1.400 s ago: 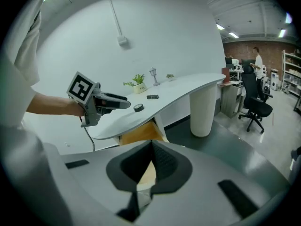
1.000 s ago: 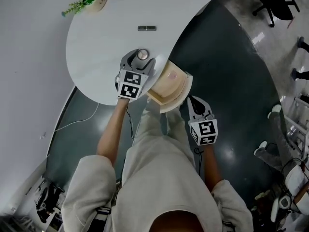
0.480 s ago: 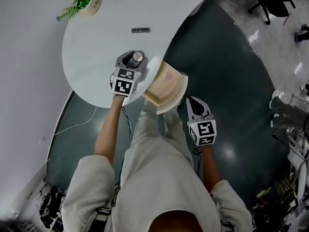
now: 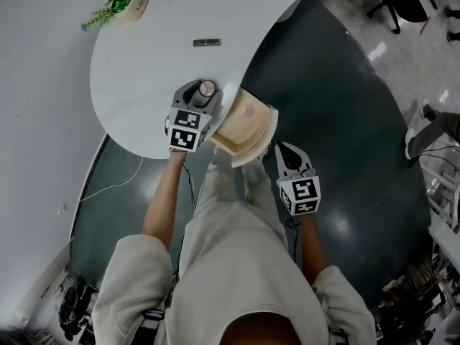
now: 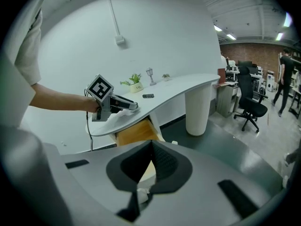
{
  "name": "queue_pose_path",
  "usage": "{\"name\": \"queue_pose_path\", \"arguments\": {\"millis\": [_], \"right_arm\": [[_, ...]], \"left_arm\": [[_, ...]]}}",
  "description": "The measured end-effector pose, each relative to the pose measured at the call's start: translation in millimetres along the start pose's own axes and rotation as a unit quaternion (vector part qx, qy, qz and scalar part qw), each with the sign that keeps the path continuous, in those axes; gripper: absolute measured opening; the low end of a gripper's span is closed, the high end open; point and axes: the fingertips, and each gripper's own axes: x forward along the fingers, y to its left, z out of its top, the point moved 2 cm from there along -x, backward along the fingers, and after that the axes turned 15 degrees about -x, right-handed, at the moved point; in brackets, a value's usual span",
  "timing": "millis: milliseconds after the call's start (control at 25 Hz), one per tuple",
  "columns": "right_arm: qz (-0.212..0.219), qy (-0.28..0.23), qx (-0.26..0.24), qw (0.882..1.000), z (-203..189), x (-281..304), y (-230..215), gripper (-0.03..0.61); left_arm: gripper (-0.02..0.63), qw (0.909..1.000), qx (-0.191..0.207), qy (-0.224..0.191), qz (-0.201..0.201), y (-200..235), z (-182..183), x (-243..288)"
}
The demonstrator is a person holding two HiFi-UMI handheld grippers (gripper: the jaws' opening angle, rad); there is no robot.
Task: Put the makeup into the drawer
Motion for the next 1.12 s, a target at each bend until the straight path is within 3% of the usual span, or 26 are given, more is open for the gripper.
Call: {"name": "queue_pose_path", "arguments": {"millis": [720, 920, 1120], "right_arm": [[0.0, 0.006, 0.007, 1.0, -18, -10, 7, -0.003], [0.002, 0.01, 0.009, 1.0, -25, -12, 11, -0.002], [-0.001, 0.014, 0.012, 1.0, -31, -17, 11, -0.002]], "left_arm": [[0.222, 0.9968, 0.034, -0.023, -0.069, -106, -38, -51], [0.222, 0.9947, 0.035, -0.009, -0.096, -130, -59, -47], [0.222, 0.9929, 0.003, 0.026, -0.116, -143, -92, -22]]}}
